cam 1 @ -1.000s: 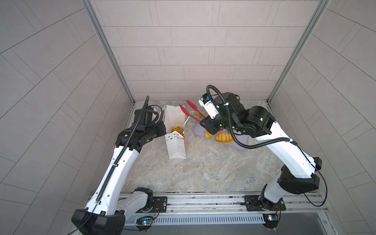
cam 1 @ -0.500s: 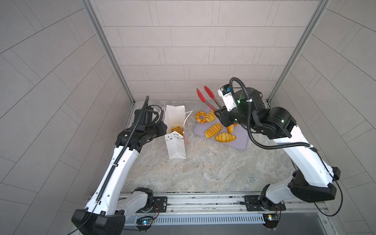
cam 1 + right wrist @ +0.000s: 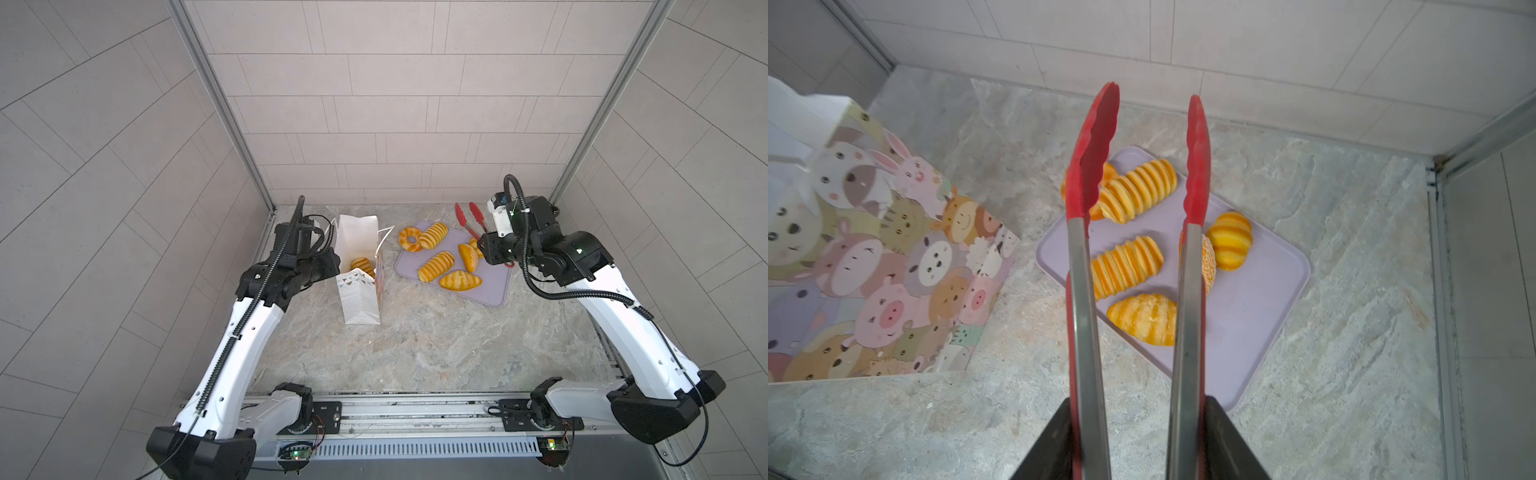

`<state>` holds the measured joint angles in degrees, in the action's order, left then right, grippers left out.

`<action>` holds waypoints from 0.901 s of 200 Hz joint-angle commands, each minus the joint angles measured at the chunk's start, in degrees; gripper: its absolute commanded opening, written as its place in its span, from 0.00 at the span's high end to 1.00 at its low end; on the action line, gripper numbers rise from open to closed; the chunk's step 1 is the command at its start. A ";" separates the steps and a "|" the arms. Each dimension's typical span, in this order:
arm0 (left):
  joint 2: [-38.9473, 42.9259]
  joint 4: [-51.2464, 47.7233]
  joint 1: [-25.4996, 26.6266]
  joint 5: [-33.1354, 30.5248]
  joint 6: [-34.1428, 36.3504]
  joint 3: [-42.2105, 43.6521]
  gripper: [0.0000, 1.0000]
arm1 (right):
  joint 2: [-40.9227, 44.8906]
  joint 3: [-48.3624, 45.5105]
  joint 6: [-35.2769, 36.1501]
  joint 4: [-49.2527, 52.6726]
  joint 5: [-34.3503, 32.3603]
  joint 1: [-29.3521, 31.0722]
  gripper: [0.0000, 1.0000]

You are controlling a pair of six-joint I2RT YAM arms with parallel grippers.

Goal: Place the fake bread into the paper bag
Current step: 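Move the empty tongs back over the bread tray with the right gripper, then lower the tongs around the sesame-coated bun and pinch it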

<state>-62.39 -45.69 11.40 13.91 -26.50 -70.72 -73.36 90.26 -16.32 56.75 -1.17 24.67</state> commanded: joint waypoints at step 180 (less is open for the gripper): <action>0.10 1.92 0.18 0.59 0.40 1.73 0.76 | -6.98 -15.09 2.65 -5.59 -5.53 -3.13 0.51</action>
<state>-62.67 -45.06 11.40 14.15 -26.50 -69.82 -79.29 75.68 -14.15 52.75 -3.99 21.93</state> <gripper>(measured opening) 0.240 0.487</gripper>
